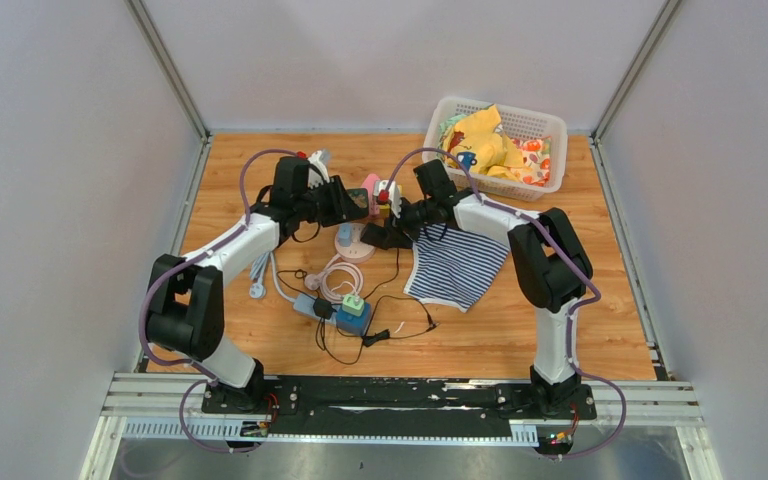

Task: Insert the plug
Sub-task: Press the plug into the socket.

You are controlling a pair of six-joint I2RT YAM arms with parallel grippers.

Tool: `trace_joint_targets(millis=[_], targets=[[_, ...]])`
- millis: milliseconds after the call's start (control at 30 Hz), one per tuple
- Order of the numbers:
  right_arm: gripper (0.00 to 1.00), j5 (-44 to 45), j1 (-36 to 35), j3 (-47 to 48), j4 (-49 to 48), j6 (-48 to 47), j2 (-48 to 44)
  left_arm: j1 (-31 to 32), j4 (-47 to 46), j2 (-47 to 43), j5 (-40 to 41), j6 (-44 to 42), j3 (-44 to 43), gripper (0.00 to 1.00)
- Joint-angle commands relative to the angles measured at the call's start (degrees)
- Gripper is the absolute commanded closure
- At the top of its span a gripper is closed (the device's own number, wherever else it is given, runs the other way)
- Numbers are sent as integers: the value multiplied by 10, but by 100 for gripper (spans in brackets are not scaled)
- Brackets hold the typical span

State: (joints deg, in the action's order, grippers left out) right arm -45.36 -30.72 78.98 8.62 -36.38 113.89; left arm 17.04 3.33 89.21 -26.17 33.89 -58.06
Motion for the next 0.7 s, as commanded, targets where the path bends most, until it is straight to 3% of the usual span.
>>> trace_joint_targets(millis=[0, 500, 667], targets=[[51, 6, -11, -3, 8, -25, 12, 10, -14, 8, -10, 4, -1, 65], [79, 24, -27, 45, 61, -33, 12, 19, -16, 39, 2, -14, 7, 68], [82, 18, -33, 60, 73, -31, 18, 19, -17, 43, 3, -19, 16, 69]])
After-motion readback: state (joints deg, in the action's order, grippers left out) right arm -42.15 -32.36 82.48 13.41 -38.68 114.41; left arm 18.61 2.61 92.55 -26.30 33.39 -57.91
